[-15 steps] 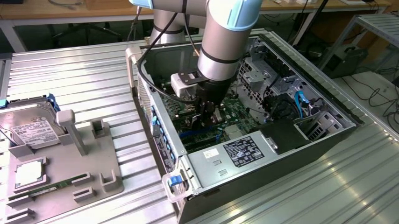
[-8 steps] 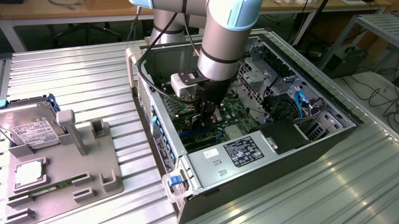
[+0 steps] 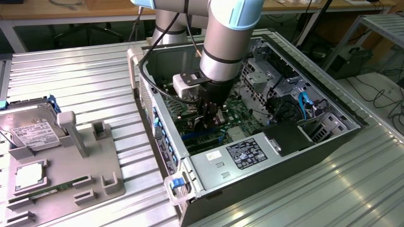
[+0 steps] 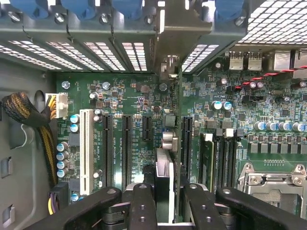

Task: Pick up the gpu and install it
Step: 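Insert the gpu into the slot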

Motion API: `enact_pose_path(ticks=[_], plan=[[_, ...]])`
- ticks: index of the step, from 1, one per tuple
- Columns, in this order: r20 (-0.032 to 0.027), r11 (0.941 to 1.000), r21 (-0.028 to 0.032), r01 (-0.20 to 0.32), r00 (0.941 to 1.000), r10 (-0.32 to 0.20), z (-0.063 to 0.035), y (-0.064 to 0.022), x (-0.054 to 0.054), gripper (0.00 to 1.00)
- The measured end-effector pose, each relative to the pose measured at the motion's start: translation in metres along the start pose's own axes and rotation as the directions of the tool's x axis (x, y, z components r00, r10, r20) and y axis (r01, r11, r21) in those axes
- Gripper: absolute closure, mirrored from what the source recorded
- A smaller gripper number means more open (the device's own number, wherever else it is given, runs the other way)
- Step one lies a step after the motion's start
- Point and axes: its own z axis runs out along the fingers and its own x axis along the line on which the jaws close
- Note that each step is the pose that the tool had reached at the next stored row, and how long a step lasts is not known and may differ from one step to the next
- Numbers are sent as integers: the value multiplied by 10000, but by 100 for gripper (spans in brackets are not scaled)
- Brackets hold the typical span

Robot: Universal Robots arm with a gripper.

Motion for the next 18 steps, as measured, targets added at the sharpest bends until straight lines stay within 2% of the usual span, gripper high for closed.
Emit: enact_pose_path(ticks=[18], plan=[[-2,10000,-1,-1,10000,1,6,5,-14,72]])
